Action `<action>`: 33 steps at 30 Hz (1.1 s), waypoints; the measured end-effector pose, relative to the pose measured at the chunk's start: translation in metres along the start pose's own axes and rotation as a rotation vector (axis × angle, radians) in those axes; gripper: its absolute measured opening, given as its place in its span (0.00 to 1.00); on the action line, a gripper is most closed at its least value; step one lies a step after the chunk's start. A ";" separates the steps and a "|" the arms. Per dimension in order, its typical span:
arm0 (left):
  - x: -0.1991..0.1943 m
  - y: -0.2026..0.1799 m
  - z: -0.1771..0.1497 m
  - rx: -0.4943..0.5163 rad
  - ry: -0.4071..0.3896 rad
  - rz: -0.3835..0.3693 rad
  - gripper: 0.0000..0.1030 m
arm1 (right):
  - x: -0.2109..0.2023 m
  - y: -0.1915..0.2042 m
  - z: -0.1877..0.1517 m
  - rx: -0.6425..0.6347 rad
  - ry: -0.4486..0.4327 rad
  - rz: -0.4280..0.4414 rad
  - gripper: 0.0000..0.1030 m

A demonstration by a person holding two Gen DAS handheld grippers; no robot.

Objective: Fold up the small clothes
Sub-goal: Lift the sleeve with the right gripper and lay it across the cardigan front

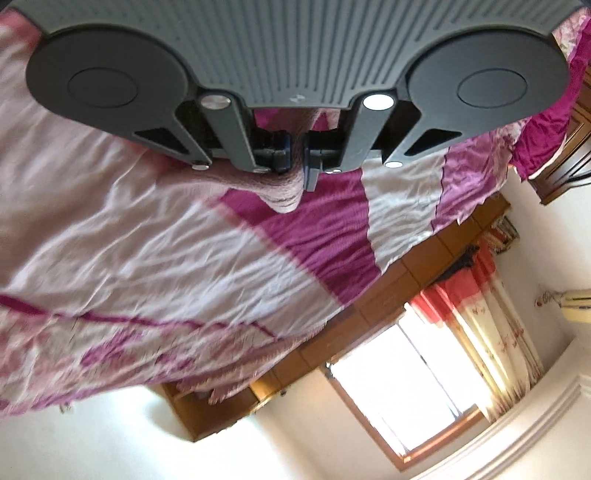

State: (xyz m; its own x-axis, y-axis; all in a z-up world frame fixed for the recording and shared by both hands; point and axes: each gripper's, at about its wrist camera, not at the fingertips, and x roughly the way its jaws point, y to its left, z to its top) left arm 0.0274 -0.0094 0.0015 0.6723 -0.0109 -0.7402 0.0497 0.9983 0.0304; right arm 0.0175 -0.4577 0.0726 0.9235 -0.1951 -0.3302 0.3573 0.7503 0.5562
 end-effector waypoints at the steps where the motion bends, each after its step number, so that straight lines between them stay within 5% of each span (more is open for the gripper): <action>1: 0.000 0.000 0.000 -0.001 0.000 0.000 1.00 | -0.006 -0.001 0.003 -0.006 -0.013 -0.002 0.06; 13: -0.016 0.010 0.015 -0.028 -0.031 -0.016 1.00 | -0.052 0.010 0.016 -0.092 -0.097 0.004 0.06; 33: -0.039 0.038 0.030 -0.056 -0.114 0.026 1.00 | -0.063 0.108 -0.027 -0.237 -0.028 0.161 0.06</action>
State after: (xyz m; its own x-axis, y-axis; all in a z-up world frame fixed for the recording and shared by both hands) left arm 0.0249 0.0276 0.0513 0.7526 0.0117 -0.6584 -0.0079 0.9999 0.0087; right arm -0.0061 -0.3477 0.1329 0.9704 -0.0762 -0.2294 0.1664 0.8990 0.4051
